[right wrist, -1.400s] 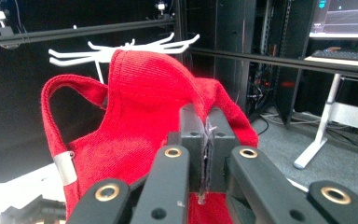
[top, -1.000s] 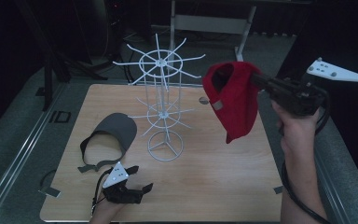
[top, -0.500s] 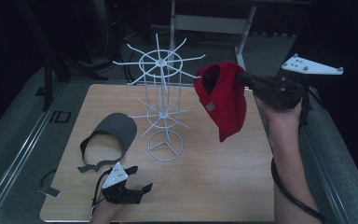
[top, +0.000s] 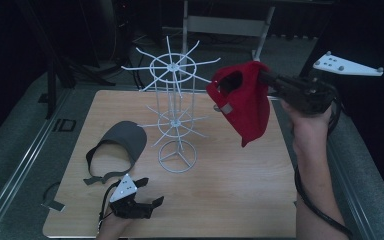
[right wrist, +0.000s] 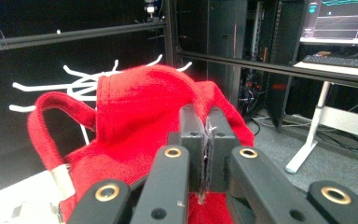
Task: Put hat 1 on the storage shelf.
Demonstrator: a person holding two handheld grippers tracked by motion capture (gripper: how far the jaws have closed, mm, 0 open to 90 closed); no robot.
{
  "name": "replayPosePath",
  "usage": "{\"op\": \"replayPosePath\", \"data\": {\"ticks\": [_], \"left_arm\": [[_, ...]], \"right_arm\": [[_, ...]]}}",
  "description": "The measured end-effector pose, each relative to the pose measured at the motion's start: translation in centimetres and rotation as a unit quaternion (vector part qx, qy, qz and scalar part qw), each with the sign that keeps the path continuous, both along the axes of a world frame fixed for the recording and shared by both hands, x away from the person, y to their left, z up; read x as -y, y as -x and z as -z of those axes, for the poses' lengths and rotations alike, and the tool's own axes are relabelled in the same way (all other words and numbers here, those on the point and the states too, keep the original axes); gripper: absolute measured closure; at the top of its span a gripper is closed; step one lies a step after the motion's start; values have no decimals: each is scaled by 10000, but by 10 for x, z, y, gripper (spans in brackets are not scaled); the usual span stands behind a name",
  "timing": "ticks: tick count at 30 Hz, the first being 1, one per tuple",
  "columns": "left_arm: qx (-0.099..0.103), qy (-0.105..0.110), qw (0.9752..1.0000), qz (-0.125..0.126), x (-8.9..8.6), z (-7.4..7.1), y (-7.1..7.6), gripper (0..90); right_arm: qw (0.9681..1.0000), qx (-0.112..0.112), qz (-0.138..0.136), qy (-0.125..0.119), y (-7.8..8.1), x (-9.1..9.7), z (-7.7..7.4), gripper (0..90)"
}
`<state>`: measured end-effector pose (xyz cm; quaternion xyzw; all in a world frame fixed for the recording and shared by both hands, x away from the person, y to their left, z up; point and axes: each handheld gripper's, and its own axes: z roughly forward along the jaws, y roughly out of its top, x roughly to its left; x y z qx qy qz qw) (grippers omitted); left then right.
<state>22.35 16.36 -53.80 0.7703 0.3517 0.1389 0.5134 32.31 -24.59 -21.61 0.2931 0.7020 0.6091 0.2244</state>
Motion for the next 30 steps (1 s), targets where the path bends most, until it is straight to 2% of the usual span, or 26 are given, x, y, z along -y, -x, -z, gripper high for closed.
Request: {"op": "replayPosePath", "data": {"ticks": [9,13,20,30], "left_arm": [[-6,22,10000,10,0,0,0,139],[-18,51,10000,-2,-1,0,0,139],[-14,76,10000,7,-1,-1,0,139],[-34,71,10000,18,-1,0,0,139]], "right_arm": [[9995,-27,9,-302,-1,14,-4,883],[9993,-12,54,-359,0,19,-7,883],[9997,-90,120,-194,-8,11,-5,883],[9994,-315,123,-68,-19,3,12,883]]}}
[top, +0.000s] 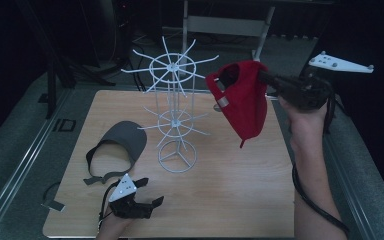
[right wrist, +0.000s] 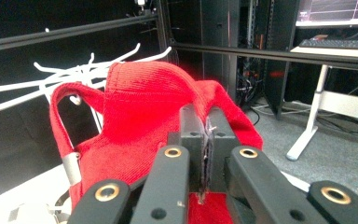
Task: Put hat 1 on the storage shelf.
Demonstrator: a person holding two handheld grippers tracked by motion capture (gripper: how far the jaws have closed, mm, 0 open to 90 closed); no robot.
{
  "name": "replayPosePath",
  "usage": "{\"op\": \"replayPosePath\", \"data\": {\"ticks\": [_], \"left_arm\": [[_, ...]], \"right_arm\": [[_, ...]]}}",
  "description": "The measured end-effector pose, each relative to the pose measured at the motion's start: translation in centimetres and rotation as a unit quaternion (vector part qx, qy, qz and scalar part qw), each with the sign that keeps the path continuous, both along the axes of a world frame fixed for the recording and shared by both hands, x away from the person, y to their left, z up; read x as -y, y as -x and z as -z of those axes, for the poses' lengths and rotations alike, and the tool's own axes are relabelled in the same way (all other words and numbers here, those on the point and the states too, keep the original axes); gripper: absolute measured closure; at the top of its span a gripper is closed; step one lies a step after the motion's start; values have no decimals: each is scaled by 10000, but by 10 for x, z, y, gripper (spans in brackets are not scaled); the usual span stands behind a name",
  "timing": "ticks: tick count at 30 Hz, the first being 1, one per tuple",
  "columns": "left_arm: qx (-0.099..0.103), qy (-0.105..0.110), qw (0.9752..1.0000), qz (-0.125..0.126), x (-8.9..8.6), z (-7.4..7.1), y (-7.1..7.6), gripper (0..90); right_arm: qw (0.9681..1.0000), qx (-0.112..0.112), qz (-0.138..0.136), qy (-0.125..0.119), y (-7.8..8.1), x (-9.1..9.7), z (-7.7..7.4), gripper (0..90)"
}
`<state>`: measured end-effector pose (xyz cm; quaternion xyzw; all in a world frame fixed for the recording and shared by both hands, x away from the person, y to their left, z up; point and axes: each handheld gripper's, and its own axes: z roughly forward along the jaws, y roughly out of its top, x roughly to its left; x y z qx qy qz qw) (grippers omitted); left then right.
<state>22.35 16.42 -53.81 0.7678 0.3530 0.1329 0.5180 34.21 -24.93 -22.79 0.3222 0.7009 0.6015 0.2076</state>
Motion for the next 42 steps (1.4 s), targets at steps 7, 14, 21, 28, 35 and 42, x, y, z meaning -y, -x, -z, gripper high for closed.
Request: {"op": "replayPosePath", "data": {"ticks": [7,14,21,28,35,42], "left_arm": [[6,10,10000,-21,0,0,0,139],[-3,-9,10000,-23,-1,1,0,139],[-14,21,10000,-7,-1,1,0,139],[-26,15,10000,18,-1,1,0,139],[-49,-31,10000,52,0,1,0,142],[-62,-43,9999,76,-1,1,-1,142]], "right_arm": [[9998,-108,-71,143,-1,-3,19,882],[9993,-227,-177,232,-1,-4,39,881],[9985,-226,-410,275,5,-2,53,877],[9976,-203,-543,372,10,1,62,822],[9961,-228,-706,480,16,12,73,627],[9949,-282,-845,465,26,26,88,416]]}}
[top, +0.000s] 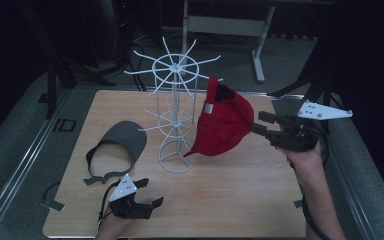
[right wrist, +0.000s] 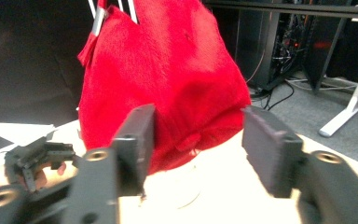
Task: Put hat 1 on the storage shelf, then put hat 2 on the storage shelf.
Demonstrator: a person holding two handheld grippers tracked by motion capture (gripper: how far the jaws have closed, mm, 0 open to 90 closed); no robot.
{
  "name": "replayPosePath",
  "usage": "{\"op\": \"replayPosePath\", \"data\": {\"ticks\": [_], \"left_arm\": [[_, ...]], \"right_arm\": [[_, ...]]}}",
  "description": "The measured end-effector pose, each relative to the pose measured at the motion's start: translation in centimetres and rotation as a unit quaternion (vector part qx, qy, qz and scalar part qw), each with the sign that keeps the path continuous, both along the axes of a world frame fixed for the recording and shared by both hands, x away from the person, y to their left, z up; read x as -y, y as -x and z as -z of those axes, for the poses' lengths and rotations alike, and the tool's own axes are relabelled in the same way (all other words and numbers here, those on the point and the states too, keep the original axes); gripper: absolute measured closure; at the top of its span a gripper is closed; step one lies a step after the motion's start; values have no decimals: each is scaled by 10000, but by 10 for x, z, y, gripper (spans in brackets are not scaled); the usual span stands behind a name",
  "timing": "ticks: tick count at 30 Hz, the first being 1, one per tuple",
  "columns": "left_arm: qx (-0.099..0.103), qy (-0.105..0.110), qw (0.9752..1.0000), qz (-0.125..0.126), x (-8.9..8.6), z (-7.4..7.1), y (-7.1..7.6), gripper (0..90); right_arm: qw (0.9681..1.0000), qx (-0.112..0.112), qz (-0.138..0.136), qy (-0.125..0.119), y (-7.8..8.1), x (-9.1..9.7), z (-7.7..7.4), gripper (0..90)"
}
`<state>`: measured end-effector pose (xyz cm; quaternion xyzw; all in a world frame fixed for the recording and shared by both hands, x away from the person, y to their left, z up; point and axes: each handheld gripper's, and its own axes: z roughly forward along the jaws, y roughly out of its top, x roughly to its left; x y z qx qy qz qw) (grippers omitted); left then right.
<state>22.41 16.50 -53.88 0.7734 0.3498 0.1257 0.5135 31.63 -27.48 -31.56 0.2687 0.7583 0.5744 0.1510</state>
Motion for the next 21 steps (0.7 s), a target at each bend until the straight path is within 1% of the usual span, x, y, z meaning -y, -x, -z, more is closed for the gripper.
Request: {"op": "replayPosePath", "data": {"ticks": [2,3,5,6,9,11,13,14,16,18,19,20,21], "left_arm": [[-12,-2,10000,3,0,0,0,142],[-13,16,10000,-5,-1,0,0,142],[-9,27,10000,-21,-2,0,0,142],[-14,26,10000,-36,-3,0,0,142],[-32,66,9999,-70,-4,-1,0,142],[-29,41,10000,-64,-5,-1,-1,142],[-22,34,9999,-92,-6,-2,-1,142],[-15,27,10000,-90,-7,-3,-1,142],[-24,15,9999,-119,-8,-4,-2,142],[-35,11,9999,-137,-10,-4,-1,141],[-38,16,9999,-124,-11,-4,-1,141],[-46,1,9999,-154,-12,-3,-1,141],[-43,-15,9999,-149,-13,-3,0,141]], "right_arm": [[10000,-30,-62,-25,3,5,5,341],[10000,-46,-42,-15,5,7,8,289],[9999,-109,-80,-45,8,14,14,247],[9998,-117,-140,-12,9,17,18,199],[9997,-205,-99,-46,12,27,32,164],[9997,-231,20,40,15,33,43,143],[9995,-309,92,10,16,39,55,143],[9994,-282,166,68,16,41,62,145],[9990,-310,277,148,17,45,75,147],[9990,-276,357,75,18,51,91,147],[9988,-285,397,34,18,53,95,147],[9982,-371,450,108,18,56,101,147],[9977,-372,546,170,19,58,107,147]]}}
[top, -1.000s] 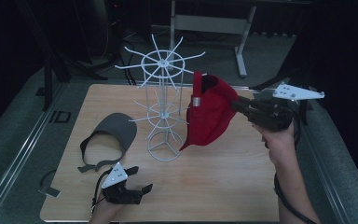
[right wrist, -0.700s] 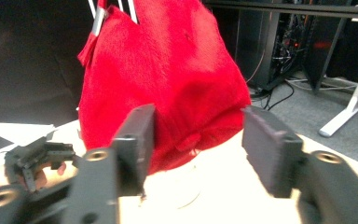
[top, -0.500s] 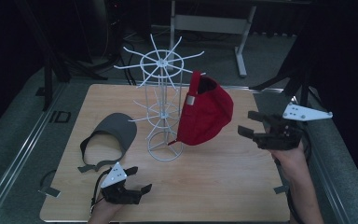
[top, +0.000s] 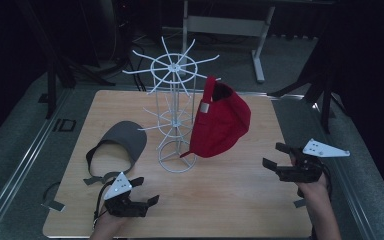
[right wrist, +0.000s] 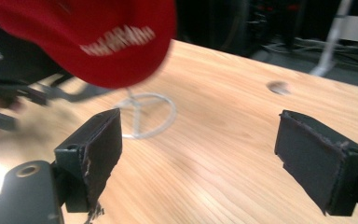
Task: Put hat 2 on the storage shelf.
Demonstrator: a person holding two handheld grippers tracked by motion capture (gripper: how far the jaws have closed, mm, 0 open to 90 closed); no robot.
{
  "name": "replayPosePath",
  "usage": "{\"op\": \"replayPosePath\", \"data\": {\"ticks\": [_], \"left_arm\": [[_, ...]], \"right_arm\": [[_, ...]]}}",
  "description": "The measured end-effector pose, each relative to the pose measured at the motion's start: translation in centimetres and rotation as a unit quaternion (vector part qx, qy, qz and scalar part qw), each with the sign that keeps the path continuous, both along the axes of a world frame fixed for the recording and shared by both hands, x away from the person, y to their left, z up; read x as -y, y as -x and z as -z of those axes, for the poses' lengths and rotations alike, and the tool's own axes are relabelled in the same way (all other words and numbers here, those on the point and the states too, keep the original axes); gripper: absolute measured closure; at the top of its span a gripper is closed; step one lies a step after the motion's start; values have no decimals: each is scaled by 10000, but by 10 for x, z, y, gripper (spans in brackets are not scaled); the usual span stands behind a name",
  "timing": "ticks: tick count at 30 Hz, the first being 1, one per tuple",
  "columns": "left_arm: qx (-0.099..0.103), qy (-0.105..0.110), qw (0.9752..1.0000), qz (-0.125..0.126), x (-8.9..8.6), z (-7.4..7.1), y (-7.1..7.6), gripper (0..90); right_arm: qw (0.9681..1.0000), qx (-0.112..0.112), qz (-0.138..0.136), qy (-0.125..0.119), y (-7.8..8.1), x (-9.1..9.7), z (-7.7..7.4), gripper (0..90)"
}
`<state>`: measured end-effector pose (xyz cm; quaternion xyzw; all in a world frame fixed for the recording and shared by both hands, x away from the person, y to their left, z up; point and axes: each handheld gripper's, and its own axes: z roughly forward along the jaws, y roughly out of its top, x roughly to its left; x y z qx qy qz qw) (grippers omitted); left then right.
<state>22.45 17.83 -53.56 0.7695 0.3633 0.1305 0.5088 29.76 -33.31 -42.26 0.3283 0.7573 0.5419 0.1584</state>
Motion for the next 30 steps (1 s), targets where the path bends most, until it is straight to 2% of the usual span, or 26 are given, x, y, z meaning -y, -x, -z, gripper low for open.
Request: {"op": "replayPosePath", "data": {"ticks": [3,11,15,20,23,26,30], "left_arm": [[-6,-26,10000,-75,-4,1,1,142],[6,-37,9995,-314,-25,2,6,146],[-4,-88,9988,-482,-38,4,8,146],[-15,-188,9969,-758,-57,6,11,147],[-41,-207,9947,-1005,-71,8,13,147],[-18,-229,9915,-1282,-85,10,15,148],[13,-308,9858,-1653,-99,10,15,150]], "right_arm": [[9997,21,186,132,1,7,17,151],[9980,-264,470,317,7,19,54,151],[9969,-386,496,477,9,22,70,151],[9968,-452,476,454,12,24,82,153],[9962,-526,502,474,13,26,88,152],[9955,-597,553,476,14,28,94,153],[9948,-611,626,515,16,30,98,153]]}}
